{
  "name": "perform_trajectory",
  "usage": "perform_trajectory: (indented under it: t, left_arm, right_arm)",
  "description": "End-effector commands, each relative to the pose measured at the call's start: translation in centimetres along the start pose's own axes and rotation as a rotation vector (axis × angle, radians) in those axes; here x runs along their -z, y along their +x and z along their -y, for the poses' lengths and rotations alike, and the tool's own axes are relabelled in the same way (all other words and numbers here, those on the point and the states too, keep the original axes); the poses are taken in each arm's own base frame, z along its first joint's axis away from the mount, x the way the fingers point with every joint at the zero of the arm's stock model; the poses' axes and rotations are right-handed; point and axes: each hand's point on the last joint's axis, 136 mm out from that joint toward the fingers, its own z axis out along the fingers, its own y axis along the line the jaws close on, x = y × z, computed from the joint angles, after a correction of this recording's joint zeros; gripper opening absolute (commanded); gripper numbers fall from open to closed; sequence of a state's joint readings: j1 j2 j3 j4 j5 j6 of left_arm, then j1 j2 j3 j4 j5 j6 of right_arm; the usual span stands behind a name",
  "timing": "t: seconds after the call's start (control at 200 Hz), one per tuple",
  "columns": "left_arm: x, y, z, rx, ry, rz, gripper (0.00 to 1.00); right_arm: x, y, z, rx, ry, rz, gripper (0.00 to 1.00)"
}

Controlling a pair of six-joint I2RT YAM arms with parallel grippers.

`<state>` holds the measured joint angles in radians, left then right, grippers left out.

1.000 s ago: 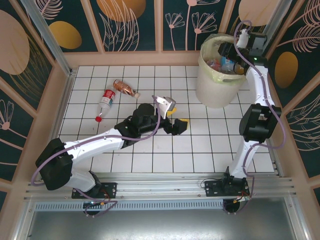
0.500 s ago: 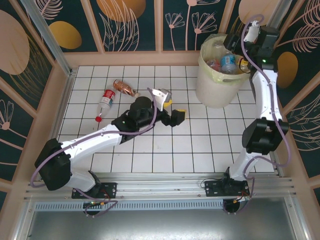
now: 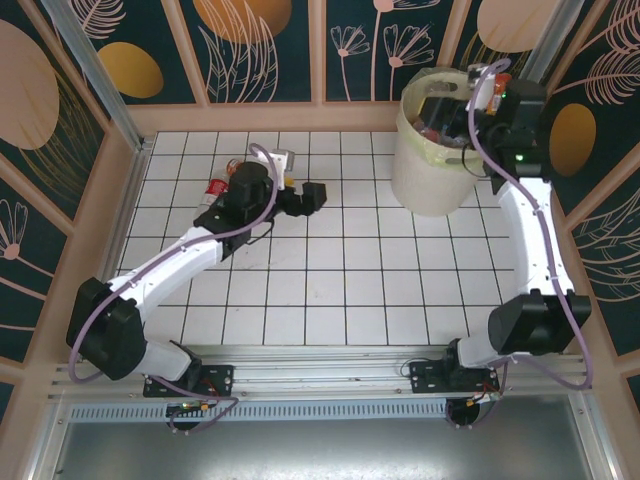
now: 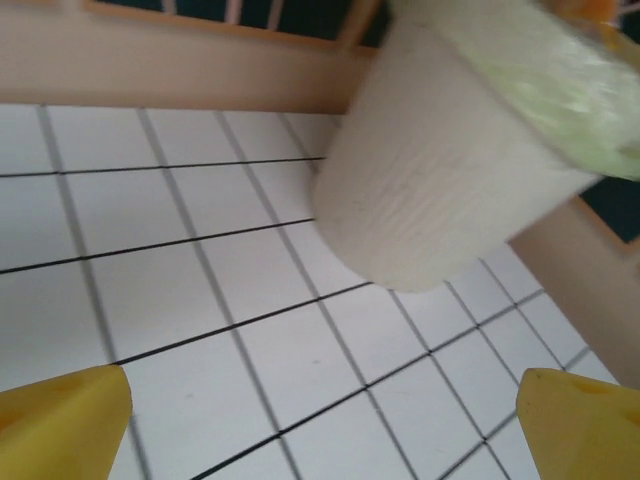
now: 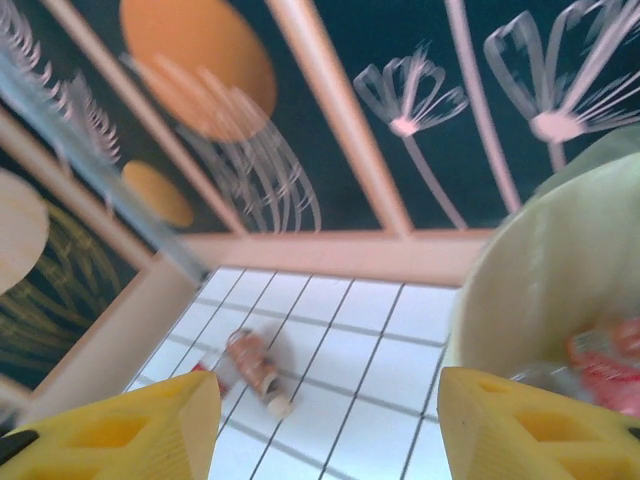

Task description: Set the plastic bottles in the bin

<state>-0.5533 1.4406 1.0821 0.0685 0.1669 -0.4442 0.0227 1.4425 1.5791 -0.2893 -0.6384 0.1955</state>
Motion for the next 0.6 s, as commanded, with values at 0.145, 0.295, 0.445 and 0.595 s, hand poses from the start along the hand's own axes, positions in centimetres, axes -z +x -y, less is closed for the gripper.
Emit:
perform_trajectory:
  t: [0.145, 0.295, 0.445, 0.595]
  left_arm:
    - [-0.9, 0.9, -11.0, 0.240, -0.276, -0.085, 0.98]
    - [-1.4, 1.0, -16.9, 0.357, -0.387, -0.086, 0.98]
    - [-3.7, 1.4, -21.6, 0.431, -0.507, -0.120, 0.99]
    - [-6.2, 1.6, -24.9, 0.526, -0.570, -0.094, 0.99]
  right_arm:
    - [-1.2, 7.7, -7.3, 0.027, -0.236, -0.174, 0.66]
    - [-2.4, 12.4, -10.1, 0.020, -0.331, -0.280, 0.72]
    - [-3.6, 15.7, -10.7, -0.002, -0.347, -0.351, 0.76]
    - [-4.1, 18.0, -11.8, -0.018, -0.374, -0.400, 0.91]
